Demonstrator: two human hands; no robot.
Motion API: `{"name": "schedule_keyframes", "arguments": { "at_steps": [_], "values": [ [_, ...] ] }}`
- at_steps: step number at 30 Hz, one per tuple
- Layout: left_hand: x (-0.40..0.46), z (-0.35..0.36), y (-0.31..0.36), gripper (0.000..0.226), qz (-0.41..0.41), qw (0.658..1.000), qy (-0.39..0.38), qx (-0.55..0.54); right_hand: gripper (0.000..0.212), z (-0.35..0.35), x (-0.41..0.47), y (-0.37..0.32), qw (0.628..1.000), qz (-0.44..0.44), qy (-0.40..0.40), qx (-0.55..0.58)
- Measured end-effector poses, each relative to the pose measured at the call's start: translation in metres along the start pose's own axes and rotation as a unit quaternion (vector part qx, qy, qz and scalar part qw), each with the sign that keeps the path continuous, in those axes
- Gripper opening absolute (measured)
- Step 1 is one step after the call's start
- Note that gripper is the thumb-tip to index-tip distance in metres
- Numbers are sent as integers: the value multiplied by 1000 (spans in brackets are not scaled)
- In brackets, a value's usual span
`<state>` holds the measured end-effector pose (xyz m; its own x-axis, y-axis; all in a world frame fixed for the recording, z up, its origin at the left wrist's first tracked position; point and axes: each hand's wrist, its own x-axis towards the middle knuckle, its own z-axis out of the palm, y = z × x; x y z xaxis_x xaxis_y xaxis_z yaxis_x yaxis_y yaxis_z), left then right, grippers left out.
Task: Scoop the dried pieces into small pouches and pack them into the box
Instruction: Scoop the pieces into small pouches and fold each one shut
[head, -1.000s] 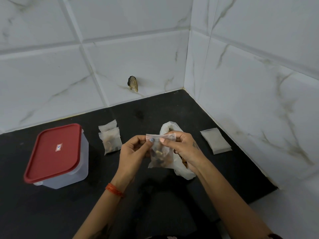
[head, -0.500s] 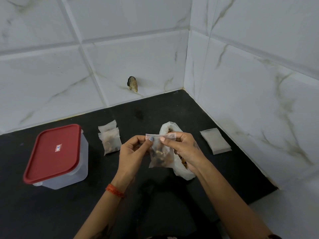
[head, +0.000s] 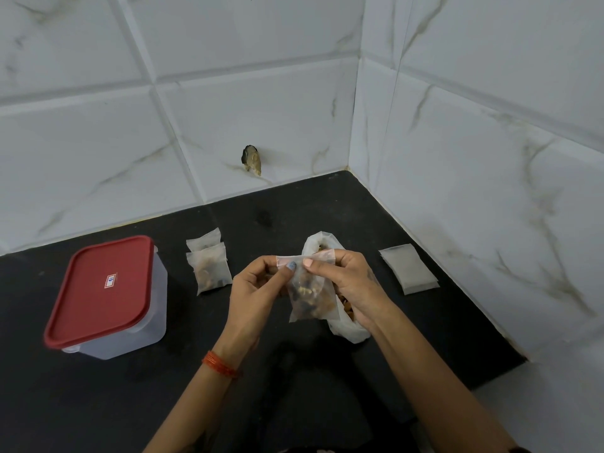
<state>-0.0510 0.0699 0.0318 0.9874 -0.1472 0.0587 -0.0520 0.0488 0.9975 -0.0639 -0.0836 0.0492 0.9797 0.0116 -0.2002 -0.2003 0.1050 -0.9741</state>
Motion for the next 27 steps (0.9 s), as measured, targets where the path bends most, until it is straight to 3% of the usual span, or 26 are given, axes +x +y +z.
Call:
{"name": "schedule_keyframes", "arguments": {
  "at_steps": [27],
  "values": [
    [-2,0,9,15,35,999,3,-3,8,-2,4,0,999,-45,-9,-10]
  ]
}}
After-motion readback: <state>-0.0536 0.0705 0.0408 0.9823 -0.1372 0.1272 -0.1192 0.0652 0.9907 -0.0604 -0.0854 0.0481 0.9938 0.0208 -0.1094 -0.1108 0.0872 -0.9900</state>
